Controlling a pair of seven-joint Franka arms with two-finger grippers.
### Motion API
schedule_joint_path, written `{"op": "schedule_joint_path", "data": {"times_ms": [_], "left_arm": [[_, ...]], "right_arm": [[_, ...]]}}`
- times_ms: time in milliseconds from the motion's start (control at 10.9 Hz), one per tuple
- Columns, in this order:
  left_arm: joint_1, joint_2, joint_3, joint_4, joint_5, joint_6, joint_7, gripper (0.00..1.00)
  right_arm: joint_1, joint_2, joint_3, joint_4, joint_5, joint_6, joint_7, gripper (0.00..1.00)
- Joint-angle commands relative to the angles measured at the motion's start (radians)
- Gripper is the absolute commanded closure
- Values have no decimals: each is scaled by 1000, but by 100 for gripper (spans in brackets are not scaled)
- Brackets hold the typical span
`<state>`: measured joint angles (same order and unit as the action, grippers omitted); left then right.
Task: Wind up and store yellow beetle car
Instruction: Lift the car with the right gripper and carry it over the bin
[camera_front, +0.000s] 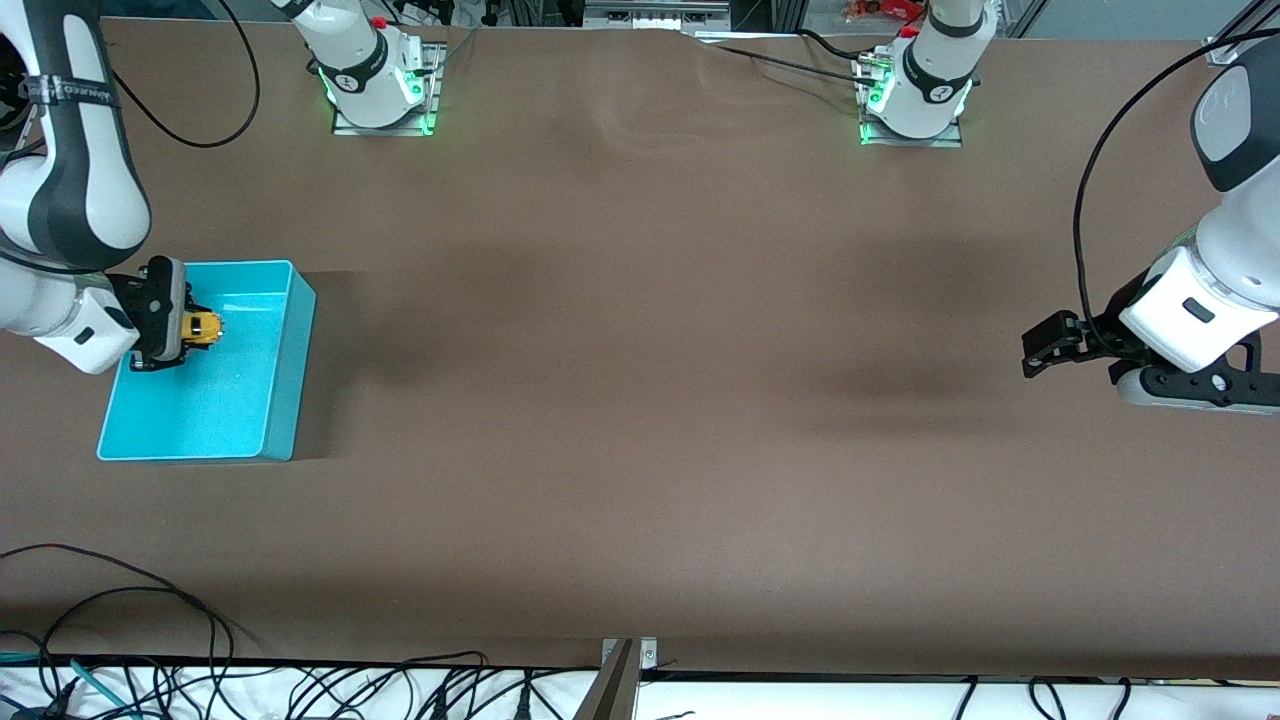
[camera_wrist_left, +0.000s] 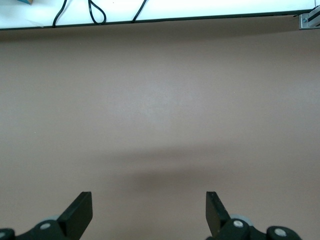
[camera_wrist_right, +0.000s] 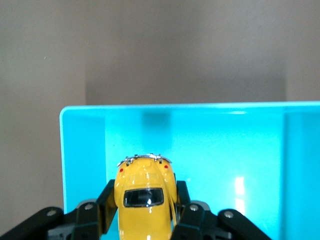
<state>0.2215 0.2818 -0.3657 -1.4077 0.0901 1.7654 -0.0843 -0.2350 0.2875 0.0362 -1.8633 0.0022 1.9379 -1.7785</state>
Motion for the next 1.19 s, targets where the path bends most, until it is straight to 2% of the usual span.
{"op": "schedule_joint_path", "data": {"times_ms": [0, 275, 732, 1098], "left_arm": [[2, -10, -6, 7, -29, -15, 29, 0], [7, -10, -4, 6, -29, -15, 29, 0], [5, -10, -4, 7, -29, -15, 29, 0], [5, -10, -9, 6, -29, -14, 29, 0]], "right_arm": [[-58, 39, 13, -28, -14, -26, -56, 100], [-104, 87, 13, -46, -18, -40, -96, 100], [-141, 104, 11, -111, -40, -40, -96, 100], [-164, 128, 11, -114, -71, -21, -101, 100]]}}
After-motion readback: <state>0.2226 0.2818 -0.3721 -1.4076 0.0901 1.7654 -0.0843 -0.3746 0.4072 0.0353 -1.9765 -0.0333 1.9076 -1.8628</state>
